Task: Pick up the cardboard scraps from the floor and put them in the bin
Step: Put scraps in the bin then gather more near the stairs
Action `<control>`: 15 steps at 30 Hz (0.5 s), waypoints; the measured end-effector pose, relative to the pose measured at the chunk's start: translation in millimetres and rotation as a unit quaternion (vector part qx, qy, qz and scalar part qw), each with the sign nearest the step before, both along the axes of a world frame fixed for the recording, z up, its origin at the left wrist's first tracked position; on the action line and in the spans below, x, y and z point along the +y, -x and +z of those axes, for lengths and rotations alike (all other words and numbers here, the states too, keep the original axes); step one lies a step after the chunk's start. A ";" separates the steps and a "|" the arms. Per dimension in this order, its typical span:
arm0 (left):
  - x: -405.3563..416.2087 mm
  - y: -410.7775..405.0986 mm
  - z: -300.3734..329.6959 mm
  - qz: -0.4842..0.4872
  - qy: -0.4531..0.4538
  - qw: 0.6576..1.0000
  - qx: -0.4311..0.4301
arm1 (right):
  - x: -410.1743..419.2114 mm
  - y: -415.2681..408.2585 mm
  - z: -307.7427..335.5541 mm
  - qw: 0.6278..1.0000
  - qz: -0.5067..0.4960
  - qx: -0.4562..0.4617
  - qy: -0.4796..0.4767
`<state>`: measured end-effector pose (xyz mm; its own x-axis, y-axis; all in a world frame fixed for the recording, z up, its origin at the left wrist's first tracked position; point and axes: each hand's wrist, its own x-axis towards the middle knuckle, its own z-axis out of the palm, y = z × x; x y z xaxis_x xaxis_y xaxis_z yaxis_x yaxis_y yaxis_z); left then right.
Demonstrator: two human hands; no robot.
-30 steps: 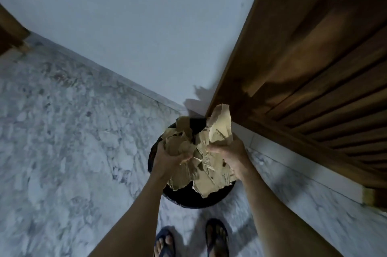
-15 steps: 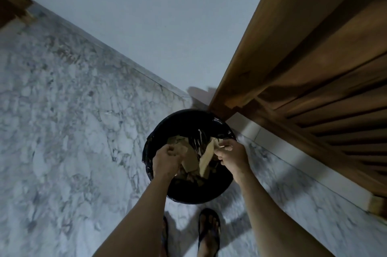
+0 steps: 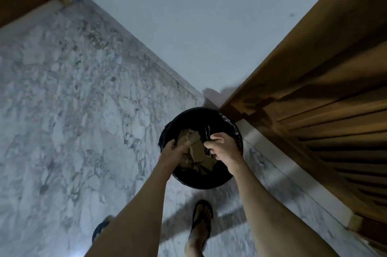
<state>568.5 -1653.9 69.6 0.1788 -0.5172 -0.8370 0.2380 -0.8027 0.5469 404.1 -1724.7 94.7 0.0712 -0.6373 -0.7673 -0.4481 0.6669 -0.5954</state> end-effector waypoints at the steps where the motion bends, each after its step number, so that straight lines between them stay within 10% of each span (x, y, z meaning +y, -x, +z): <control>1: 7.2 -12.1 7.0 0.016 0.008 1.000 0.004 | 5.0 -14.7 8.0 1.000 0.024 -0.004 0.001; 15: 281.9 -380.8 75.1 0.369 0.013 0.927 -0.059 | 213.0 -471.6 79.2 0.906 0.420 -0.048 0.004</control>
<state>949.3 -1372.0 144.7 0.5818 -0.2361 -0.7783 0.6551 -0.4310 0.6205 875.7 -1511.7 173.9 0.5990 -0.3332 -0.7281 -0.7420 0.1108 -0.6612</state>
